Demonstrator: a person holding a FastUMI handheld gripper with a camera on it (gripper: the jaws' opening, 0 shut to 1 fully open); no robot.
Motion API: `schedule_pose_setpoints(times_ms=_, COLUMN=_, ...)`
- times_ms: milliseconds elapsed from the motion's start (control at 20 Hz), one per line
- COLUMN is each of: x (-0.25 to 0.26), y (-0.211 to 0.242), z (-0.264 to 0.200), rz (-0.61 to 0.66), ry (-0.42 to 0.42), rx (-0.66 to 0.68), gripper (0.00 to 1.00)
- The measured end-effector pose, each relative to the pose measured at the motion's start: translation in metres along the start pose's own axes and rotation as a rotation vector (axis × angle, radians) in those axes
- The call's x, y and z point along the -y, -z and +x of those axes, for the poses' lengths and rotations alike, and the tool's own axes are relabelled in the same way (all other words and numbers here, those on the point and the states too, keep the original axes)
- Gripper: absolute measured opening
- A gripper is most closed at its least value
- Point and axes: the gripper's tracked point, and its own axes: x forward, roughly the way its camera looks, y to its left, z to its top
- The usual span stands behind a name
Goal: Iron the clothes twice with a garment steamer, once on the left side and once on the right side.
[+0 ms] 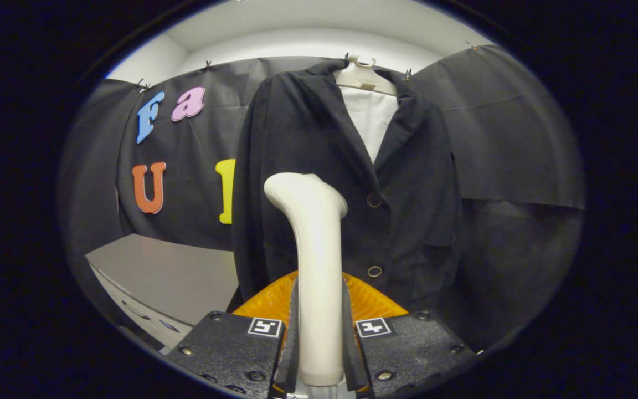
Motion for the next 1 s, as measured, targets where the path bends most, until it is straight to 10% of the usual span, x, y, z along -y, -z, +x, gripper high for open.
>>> schedule_pose_setpoints(times_ms=1000, x=0.026, y=0.162, z=-0.011, rz=-0.062, ry=0.108, rx=-0.299, gripper=0.36)
